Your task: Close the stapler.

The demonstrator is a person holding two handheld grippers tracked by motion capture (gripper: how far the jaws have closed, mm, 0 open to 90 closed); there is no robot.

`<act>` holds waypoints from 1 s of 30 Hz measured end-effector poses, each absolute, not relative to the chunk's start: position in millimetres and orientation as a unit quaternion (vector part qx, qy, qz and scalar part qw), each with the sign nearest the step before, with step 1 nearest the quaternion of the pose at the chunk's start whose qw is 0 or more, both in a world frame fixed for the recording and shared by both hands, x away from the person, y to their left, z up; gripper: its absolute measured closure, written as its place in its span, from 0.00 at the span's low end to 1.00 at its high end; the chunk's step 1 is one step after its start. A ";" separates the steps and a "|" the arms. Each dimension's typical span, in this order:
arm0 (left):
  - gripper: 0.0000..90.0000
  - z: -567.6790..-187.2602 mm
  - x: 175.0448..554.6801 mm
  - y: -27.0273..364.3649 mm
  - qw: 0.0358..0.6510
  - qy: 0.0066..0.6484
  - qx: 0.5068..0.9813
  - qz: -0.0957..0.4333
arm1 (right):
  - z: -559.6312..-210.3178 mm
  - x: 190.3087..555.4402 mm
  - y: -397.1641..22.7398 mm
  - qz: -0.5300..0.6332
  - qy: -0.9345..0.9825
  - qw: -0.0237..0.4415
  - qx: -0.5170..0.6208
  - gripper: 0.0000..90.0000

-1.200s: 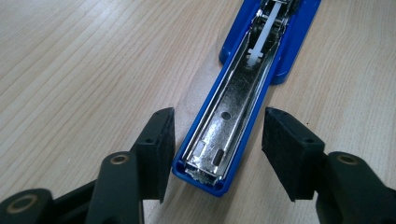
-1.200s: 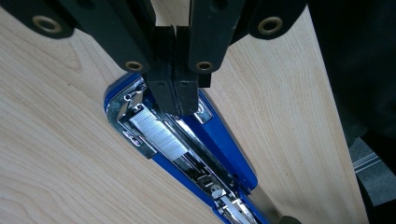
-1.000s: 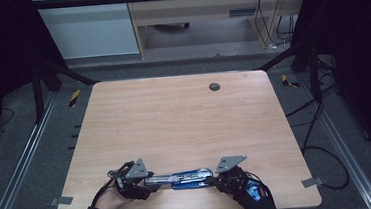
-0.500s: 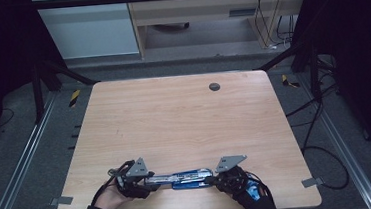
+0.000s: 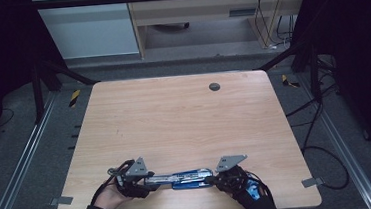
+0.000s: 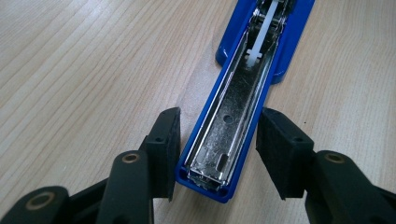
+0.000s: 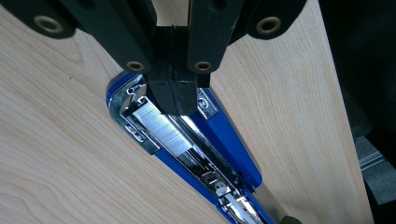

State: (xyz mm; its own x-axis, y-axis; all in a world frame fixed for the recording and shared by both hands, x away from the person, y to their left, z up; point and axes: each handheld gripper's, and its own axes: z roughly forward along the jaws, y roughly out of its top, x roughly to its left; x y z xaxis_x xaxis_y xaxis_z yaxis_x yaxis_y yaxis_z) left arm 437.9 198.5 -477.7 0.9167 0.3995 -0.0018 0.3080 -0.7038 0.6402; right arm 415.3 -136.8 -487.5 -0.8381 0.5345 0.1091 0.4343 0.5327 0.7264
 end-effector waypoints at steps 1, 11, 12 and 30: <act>0.56 -477.6 438.0 198.8 0.333 0.192 0.920 0.068 | -487.6 415.5 -136.7 0.397 0.873 0.064 0.276 1.00; 0.57 -475.8 436.7 200.1 0.337 0.189 0.920 0.070 | -487.6 416.8 -134.1 0.395 0.875 0.063 0.273 1.00; 0.57 -475.5 436.7 200.4 0.339 0.189 0.919 0.070 | -487.6 416.7 -134.1 0.395 0.875 0.063 0.273 1.00; 0.57 -469.2 435.2 201.4 0.352 0.185 0.915 0.074 | -487.5 417.0 -133.8 0.396 0.874 0.062 0.274 1.00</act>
